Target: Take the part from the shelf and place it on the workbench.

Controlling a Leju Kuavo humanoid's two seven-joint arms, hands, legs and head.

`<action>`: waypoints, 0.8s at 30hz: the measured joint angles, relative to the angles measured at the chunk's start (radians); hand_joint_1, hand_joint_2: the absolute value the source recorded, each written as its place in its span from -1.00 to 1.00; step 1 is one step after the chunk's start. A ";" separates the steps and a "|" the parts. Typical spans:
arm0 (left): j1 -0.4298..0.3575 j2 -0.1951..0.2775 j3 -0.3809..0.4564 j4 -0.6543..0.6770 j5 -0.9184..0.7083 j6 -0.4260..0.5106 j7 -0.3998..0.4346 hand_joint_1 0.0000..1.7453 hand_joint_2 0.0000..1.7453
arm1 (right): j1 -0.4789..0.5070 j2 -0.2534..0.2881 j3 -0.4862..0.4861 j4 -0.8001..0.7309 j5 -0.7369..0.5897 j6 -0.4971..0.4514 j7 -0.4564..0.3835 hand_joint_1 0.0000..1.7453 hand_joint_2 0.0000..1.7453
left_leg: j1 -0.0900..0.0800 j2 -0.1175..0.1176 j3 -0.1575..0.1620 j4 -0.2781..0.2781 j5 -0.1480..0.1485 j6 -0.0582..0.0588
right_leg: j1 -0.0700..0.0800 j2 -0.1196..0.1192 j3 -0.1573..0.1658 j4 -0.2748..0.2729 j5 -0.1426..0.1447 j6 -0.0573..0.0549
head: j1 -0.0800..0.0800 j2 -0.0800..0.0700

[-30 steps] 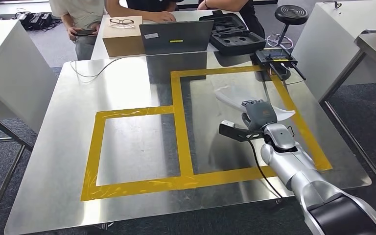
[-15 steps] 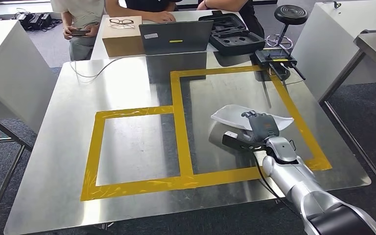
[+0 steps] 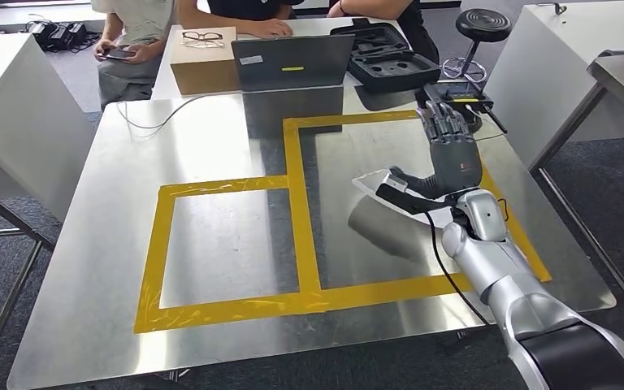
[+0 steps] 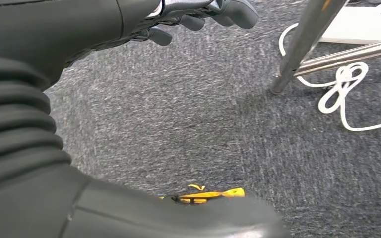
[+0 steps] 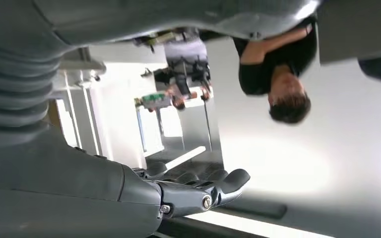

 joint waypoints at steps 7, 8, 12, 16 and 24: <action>-0.008 -0.004 0.016 0.000 0.003 -0.008 0.035 -1.00 -1.00 | 0.005 -0.031 -0.034 -0.321 0.074 0.046 0.056 -1.00 -1.00 | 0.008 0.011 0.013 -0.029 0.012 0.018 | -0.006 0.001 -0.048 0.102 -0.061 0.019 | 0.000 0.000; -0.008 -0.004 0.019 0.000 0.003 -0.009 0.037 -1.00 -1.00 | 0.016 -0.043 -0.040 -0.371 0.077 0.052 0.059 -1.00 -1.00 | 0.009 0.011 0.013 -0.030 0.013 0.019 | -0.008 0.000 -0.084 0.173 -0.095 0.022 | 0.001 0.000; -0.005 -0.004 0.027 0.000 0.004 -0.009 0.041 -1.00 -1.00 | 0.069 -0.073 -0.060 -0.527 0.080 0.061 0.065 -1.00 -1.00 | 0.014 0.014 0.007 -0.017 0.010 0.012 | -0.025 -0.002 -0.144 0.257 -0.085 0.037 | 0.000 0.000; -0.005 -0.002 0.033 0.000 0.004 -0.009 0.039 -1.00 -1.00 | 0.100 -0.105 -0.080 -0.666 0.076 0.076 0.070 -1.00 -1.00 | 0.018 0.012 -0.010 0.017 0.001 -0.020 | -0.033 0.002 -0.059 0.052 0.018 0.037 | 0.000 0.000; -0.003 0.000 0.047 0.001 -0.004 -0.011 0.040 -1.00 -1.00 | 0.244 -0.149 -0.111 -0.872 0.159 0.054 0.116 -1.00 -1.00 | 0.024 0.014 -0.097 0.228 -0.142 -0.060 | -0.026 -0.001 -0.101 0.047 0.058 -0.024 | -0.005 0.000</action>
